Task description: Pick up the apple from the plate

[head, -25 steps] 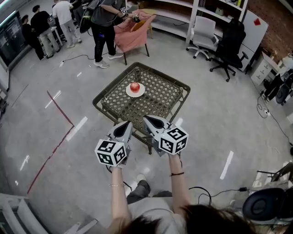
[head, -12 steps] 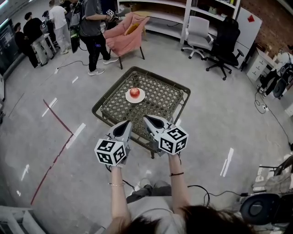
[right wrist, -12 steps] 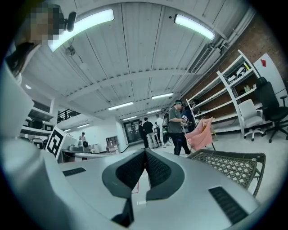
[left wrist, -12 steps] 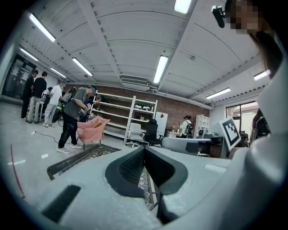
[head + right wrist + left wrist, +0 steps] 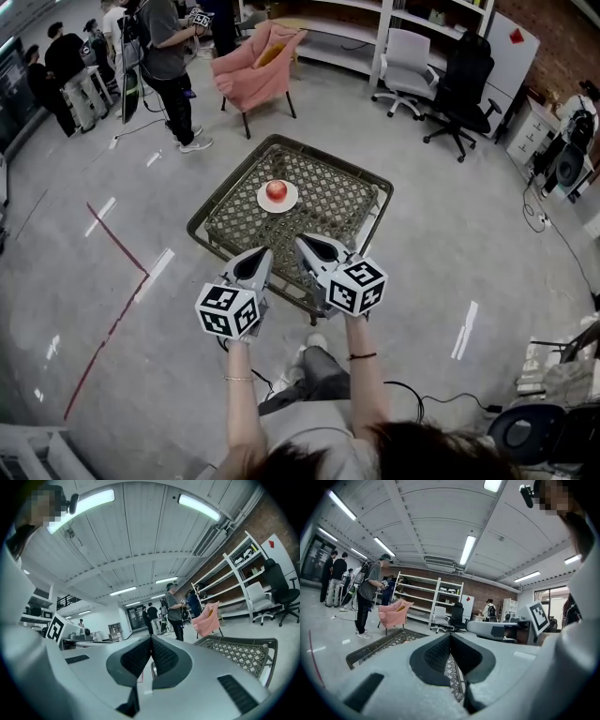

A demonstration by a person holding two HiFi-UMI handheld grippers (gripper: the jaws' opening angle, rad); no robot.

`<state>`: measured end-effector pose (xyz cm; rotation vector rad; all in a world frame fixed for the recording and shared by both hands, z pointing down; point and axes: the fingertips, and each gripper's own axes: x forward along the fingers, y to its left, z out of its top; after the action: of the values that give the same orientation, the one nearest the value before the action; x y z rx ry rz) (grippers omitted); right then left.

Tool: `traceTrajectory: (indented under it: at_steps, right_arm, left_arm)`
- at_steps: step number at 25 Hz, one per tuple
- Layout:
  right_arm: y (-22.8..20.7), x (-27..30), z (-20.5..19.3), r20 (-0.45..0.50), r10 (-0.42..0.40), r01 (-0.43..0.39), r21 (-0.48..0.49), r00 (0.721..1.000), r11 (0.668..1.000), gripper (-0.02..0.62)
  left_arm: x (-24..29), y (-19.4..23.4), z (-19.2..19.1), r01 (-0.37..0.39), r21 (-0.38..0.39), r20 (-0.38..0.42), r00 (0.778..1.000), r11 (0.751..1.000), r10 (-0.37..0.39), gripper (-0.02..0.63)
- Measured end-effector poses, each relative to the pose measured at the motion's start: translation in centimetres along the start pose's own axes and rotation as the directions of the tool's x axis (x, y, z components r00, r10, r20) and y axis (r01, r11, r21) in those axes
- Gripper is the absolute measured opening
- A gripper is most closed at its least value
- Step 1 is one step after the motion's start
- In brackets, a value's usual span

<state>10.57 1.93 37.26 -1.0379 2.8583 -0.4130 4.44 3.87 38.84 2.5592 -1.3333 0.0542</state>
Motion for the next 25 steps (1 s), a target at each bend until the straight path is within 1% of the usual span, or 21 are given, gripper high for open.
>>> traceTrajectory:
  at_steps: [7, 11, 17, 20, 25]
  right_arm:
    - [-2.5, 2.8, 1.7, -0.024, 0.022, -0.022, 0.007, 0.999, 1.000, 0.009]
    - [-4.3, 4.3, 1.4, -0.035, 0.043, -0.043, 0.016, 0.998, 0.999, 0.009]
    - [-6.5, 6.4, 1.6, -0.045, 0.089, -0.087, 0.033, 0.995, 0.996, 0.009]
    - [-7.4, 7.4, 1.7, -0.056, 0.107, -0.104, 0.040, 0.993, 0.994, 0.009]
    - [-8.3, 8.4, 2.1, -0.062, 0.133, -0.129, 0.056, 0.989, 0.990, 0.009]
  left_arm:
    - [2.5, 2.0, 1.8, -0.015, -0.026, -0.002, 1.000, 1.000, 0.015, 0.012]
    - [4.5, 3.3, 1.1, -0.032, -0.035, -0.011, 0.999, 0.999, 0.032, 0.012]
    - [7.0, 5.1, 1.1, -0.052, -0.062, -0.014, 0.999, 0.997, 0.051, 0.011]
    - [7.8, 5.9, 1.0, -0.064, -0.079, -0.022, 0.998, 0.995, 0.062, 0.011]
    - [8.8, 6.6, 1.2, -0.091, -0.082, -0.028, 0.996, 0.992, 0.089, 0.012]
